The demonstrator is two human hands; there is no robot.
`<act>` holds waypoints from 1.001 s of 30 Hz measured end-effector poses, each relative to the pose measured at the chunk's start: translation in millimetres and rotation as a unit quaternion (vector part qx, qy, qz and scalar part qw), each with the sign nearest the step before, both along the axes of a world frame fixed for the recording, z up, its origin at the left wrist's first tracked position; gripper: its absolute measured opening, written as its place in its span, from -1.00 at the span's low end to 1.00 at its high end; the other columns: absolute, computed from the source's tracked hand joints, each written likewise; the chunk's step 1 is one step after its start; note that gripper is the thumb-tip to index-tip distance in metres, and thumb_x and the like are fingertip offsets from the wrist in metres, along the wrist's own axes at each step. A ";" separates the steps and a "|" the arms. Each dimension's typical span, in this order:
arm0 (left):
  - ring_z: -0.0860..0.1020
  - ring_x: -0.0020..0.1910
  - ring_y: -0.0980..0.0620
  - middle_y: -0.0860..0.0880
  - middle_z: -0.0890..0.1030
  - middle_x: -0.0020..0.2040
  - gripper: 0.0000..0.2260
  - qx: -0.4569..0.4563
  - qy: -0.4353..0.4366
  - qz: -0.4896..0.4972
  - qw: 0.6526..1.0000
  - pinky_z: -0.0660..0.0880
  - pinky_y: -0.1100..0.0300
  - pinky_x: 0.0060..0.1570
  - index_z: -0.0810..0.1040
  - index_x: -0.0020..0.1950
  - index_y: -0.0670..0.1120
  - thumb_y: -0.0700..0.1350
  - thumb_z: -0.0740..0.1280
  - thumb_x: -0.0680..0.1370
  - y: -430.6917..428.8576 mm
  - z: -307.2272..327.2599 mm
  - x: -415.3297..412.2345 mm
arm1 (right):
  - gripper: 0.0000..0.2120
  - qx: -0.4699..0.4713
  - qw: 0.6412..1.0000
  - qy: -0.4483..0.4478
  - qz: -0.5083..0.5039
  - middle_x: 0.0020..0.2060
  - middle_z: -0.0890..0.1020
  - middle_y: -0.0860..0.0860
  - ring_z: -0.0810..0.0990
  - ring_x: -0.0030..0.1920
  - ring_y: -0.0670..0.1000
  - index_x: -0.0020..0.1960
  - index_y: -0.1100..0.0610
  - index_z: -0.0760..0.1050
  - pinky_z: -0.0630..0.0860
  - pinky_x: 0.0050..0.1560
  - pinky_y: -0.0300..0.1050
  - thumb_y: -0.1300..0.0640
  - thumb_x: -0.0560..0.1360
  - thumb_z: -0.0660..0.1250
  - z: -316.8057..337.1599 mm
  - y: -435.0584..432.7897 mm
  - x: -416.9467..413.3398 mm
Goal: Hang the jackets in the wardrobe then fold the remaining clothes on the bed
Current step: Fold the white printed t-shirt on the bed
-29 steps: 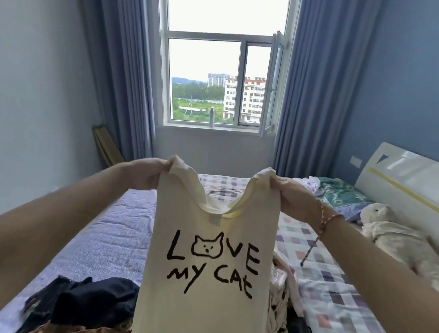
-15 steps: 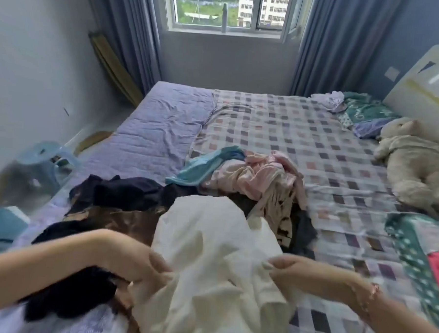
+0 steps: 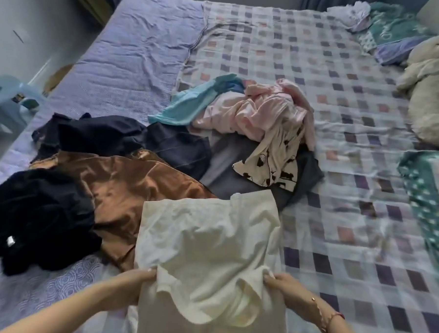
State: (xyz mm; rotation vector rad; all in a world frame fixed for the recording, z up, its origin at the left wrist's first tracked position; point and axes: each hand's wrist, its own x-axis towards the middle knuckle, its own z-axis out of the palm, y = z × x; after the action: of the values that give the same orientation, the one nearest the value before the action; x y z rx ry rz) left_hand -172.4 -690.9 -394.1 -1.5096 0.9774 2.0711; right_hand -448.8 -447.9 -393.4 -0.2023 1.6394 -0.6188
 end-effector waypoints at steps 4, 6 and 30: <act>0.64 -0.19 -0.02 -0.11 0.66 -0.13 -0.74 -0.106 0.004 0.124 0.987 0.54 0.14 -0.21 0.49 0.13 -0.11 0.01 0.11 0.63 -57.3 -12.0 -45.0 | -0.72 -0.025 0.983 0.162 -0.083 -0.21 0.56 0.14 0.50 -0.27 0.00 -0.10 0.23 0.51 0.39 -0.30 -0.18 0.05 0.60 0.17 -16.0 -74.3 -62.7; 0.57 -0.04 -0.04 -0.11 0.61 0.00 -0.71 -0.151 0.016 0.182 0.971 0.47 0.12 -0.10 0.47 0.15 -0.13 0.03 0.09 0.64 -81.1 -19.9 -59.1 | -0.72 -0.044 0.966 0.198 -0.162 -0.16 0.55 0.14 0.50 -0.20 0.04 -0.04 0.25 0.50 0.42 -0.23 -0.11 0.04 0.59 0.17 -34.3 -99.5 -83.7; 0.51 -0.26 -0.10 -0.17 0.56 -0.25 -0.88 -0.375 -0.102 0.006 0.921 0.37 0.11 -0.30 0.47 -0.17 -0.23 -0.22 0.38 0.48 -17.7 -83.2 2.4 | -0.35 -0.149 0.958 0.211 0.122 0.05 0.56 -0.03 0.57 -0.07 -0.06 0.42 -0.14 0.14 0.55 -0.11 -0.23 0.29 0.43 0.18 -16.5 -131.8 60.9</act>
State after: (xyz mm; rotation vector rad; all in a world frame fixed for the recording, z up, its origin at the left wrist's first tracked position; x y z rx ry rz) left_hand -170.0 -708.6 -477.3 -2.0244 1.7957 1.5511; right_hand -387.9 -579.7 -409.8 -0.7921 1.8817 -0.6602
